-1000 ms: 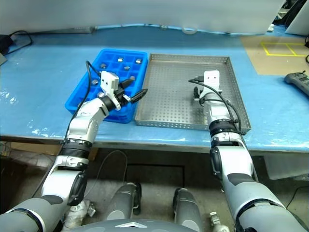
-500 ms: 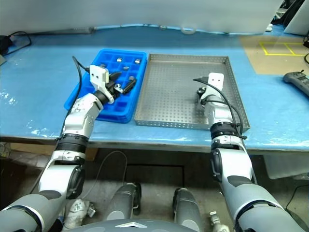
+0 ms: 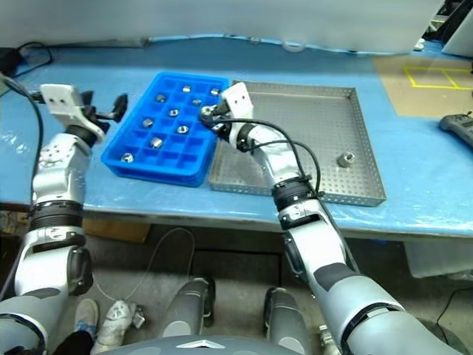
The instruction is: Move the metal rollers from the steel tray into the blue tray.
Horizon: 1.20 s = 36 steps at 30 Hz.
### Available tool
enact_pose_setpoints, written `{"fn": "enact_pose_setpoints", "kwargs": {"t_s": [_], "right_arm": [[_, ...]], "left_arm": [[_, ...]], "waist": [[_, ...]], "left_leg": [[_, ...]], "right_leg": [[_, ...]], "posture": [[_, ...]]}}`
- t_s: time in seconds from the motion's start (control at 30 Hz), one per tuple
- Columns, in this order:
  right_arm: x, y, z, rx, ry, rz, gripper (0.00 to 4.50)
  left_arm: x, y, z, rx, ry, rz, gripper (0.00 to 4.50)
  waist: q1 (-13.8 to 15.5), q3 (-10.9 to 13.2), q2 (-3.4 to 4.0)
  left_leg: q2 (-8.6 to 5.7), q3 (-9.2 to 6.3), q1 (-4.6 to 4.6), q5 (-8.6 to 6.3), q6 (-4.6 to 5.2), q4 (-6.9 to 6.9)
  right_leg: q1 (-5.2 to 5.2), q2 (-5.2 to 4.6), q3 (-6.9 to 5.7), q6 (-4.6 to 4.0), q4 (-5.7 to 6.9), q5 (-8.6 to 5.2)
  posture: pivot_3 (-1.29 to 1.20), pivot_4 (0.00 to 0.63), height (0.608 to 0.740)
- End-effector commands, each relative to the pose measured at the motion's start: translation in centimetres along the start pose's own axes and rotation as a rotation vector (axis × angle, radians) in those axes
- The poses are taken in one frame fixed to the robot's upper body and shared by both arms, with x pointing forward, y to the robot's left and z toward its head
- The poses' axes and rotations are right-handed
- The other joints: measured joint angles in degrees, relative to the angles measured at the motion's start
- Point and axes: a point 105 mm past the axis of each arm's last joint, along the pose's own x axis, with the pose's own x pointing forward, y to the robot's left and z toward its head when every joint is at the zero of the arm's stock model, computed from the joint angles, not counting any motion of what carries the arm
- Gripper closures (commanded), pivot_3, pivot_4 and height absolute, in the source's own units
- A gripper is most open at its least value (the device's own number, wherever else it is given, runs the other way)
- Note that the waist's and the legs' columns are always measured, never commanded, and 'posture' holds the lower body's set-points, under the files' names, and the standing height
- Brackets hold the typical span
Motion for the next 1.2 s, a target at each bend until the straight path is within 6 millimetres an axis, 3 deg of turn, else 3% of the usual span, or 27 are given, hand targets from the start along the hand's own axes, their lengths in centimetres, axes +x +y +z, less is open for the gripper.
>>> {"fn": "enact_pose_setpoints", "kwargs": {"t_s": [0.03,0.37,0.77,1.03,1.2], "right_arm": [[1.1,1.3,0.8,-0.051,0.015,0.090,2.87],[3.8,4.7,0.6,-0.170,0.105,0.210,2.87],[4.7,5.0,-1.0,-0.201,0.193,0.167,2.87],[5.3,6.5,-1.2,-0.170,0.185,0.196,2.87],[5.0,5.4,-1.7,-0.171,0.197,0.134,1.24]], "left_arm": [[-0.5,1.2,1.9,0.022,-0.068,0.032,0.00],[-0.5,0.6,1.2,0.022,-0.046,0.024,0.00],[-1.1,0.9,1.0,0.035,-0.040,0.033,0.00],[-1.0,0.3,0.7,0.036,-0.033,0.023,0.00],[-0.7,-0.7,0.3,0.024,-0.021,-0.008,0.00]], "waist": [[0.61,0.00,0.00],[1.22,0.01,-0.02],[1.35,0.01,-0.02],[1.33,0.01,-0.01],[1.44,0.01,-0.01]], "left_leg": [[0.00,0.00,-0.01,0.11,-0.18,0.00],[0.05,-0.36,-0.19,0.32,-0.52,-0.02],[0.05,-1.11,-0.50,0.58,-0.97,-0.24],[0.09,-1.30,-0.53,0.61,-1.25,-0.25],[0.08,-1.32,-0.53,0.61,-1.30,-0.25]], "right_leg": [[0.00,-0.01,-0.02,0.00,0.00,0.00],[0.00,-0.01,-0.41,-0.03,0.06,-0.01],[0.00,0.05,-1.13,-0.23,0.07,-0.12],[0.01,0.09,-1.26,-0.19,0.12,-0.08],[0.04,0.09,-1.30,-0.10,0.11,-0.02]], "posture": [[0.39,0.150,0.740],[0.38,0.150,0.740],[0.41,0.150,0.740],[0.41,0.150,0.740],[0.41,0.150,0.740]]}}
